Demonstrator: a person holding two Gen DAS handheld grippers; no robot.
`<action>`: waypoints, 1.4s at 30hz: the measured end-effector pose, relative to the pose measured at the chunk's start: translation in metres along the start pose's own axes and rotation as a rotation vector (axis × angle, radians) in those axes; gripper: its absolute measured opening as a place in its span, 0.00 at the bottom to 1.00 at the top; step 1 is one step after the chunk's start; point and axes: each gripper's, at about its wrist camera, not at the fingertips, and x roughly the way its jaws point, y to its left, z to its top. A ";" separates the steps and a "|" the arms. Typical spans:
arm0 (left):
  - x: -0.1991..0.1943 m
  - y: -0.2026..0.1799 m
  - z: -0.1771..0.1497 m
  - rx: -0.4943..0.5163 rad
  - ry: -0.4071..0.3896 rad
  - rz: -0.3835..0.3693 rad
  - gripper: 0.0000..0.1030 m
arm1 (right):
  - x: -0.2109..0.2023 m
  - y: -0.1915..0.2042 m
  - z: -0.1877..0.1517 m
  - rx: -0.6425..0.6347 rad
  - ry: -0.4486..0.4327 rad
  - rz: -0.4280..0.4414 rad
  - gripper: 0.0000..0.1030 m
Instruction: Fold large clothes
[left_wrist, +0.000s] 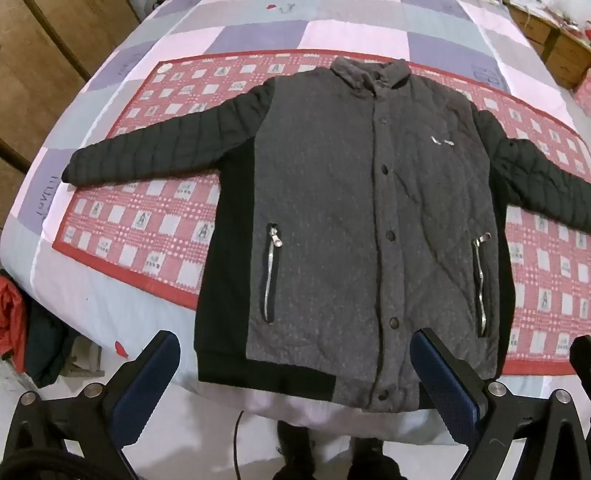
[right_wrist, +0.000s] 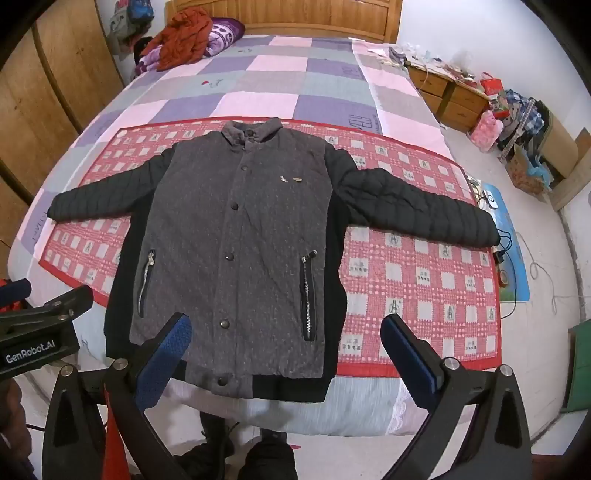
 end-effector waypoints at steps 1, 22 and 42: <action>0.000 0.000 0.000 0.001 0.000 0.002 1.00 | 0.000 0.000 0.000 0.001 0.001 0.001 1.00; -0.003 0.001 -0.002 -0.002 -0.006 -0.012 1.00 | -0.009 0.014 -0.014 0.016 -0.011 -0.012 1.00; 0.003 0.018 0.003 0.009 -0.008 -0.044 1.00 | -0.017 0.026 -0.022 0.066 -0.025 -0.047 1.00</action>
